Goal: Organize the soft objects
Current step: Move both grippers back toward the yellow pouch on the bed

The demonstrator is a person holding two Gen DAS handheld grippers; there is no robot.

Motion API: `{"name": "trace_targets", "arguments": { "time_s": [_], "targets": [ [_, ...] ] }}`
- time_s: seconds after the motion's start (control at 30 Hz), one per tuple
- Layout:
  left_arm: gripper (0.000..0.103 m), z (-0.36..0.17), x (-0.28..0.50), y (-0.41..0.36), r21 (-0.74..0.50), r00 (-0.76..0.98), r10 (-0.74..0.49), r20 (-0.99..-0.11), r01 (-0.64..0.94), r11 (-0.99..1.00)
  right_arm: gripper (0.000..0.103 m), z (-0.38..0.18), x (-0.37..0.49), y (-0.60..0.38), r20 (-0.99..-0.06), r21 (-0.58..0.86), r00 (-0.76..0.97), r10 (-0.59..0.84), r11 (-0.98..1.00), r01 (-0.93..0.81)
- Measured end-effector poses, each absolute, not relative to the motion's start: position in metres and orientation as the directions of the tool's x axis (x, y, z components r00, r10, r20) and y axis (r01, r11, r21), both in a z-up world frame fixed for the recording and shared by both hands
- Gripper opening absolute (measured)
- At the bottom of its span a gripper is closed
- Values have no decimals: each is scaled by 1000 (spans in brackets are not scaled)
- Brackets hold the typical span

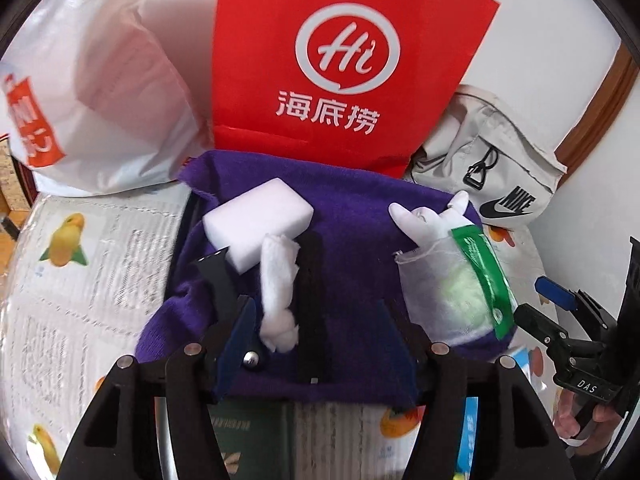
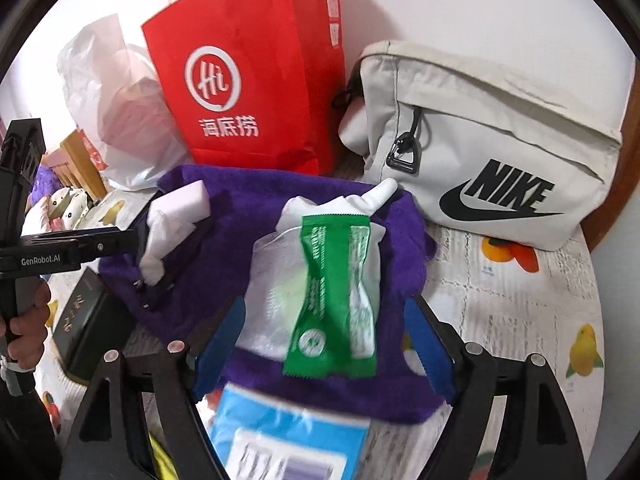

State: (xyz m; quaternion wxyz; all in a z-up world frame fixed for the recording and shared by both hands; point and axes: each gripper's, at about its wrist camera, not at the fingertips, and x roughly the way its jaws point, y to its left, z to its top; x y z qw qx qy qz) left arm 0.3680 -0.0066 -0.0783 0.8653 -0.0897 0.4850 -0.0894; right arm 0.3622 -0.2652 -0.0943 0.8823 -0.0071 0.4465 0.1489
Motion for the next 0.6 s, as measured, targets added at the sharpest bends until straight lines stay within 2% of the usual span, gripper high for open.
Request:
{"name": "trace_targets", "arguments": {
  "time_s": [0.3,0.6],
  "targets": [
    [61,-69,299,-4,-196,545,-219,-810,100,975,81,-70,297,-267,-755,130,606,249,964,-233],
    [60,-70,231,-22,-191,546,-258,-797,178,965,81,-61,221,-274,-738,162,630,243,969,-184]
  ]
}}
